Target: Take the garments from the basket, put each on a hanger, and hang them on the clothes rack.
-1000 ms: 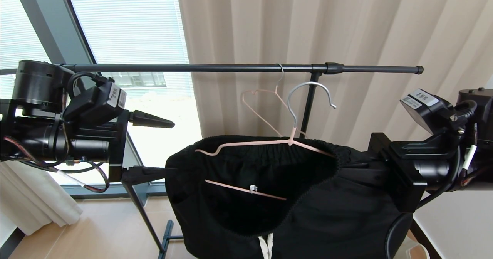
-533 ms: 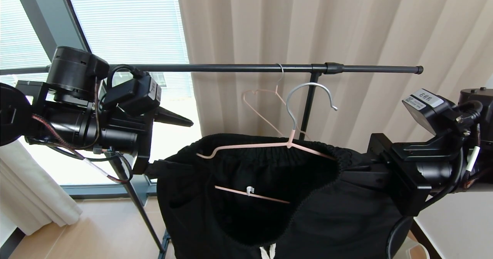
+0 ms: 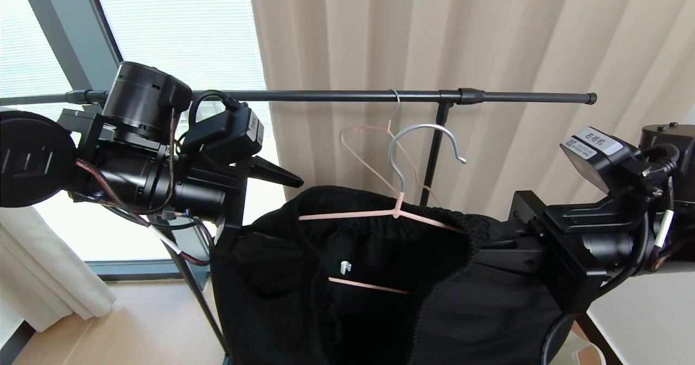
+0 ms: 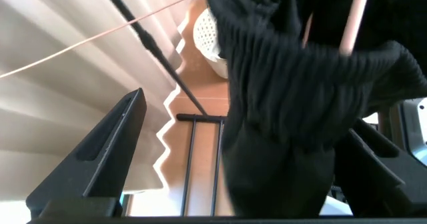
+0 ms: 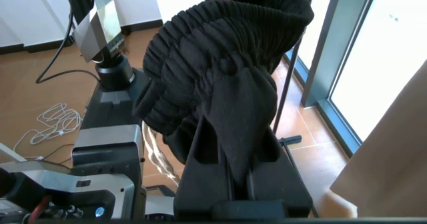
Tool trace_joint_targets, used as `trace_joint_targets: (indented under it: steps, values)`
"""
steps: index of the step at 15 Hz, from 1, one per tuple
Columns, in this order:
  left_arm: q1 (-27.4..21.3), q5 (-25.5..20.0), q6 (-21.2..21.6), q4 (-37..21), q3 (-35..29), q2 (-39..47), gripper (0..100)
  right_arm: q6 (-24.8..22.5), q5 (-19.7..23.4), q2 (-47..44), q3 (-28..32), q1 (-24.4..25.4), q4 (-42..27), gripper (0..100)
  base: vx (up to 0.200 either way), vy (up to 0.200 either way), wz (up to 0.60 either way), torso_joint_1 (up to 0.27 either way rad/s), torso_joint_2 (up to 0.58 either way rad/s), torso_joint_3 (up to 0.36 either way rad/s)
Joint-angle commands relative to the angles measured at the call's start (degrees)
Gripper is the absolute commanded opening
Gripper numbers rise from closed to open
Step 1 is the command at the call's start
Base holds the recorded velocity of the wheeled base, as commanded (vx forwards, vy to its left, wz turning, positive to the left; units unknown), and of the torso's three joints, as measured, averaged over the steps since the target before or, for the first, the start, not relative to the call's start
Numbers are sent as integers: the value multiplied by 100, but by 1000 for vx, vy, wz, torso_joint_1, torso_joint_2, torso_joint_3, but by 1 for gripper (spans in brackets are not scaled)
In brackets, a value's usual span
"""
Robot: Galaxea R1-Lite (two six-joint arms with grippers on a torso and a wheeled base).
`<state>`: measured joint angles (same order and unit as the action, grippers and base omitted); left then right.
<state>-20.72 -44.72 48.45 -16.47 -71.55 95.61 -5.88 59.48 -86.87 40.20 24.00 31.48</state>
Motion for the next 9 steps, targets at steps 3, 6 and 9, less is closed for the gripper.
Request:
trace_joint_targets:
  steps: [3, 6, 9]
  values:
    - [-213, 7, -2, -76, 79, 54, 100, -1, 11, 3, 102, 17, 8, 0, 0, 0, 0, 0, 0, 0]
    - [-301, 226, -2, -172, 88, 107, 100, 8, 11, 3, 146, 17, 8, 0, 0, 0, 0, 0, 0, 0]
    - [-318, 244, 7, -375, 88, 89, 100, 8, 2, 30, 190, 96, 16, 0, 0, 0, 0, 0, 0, 0]
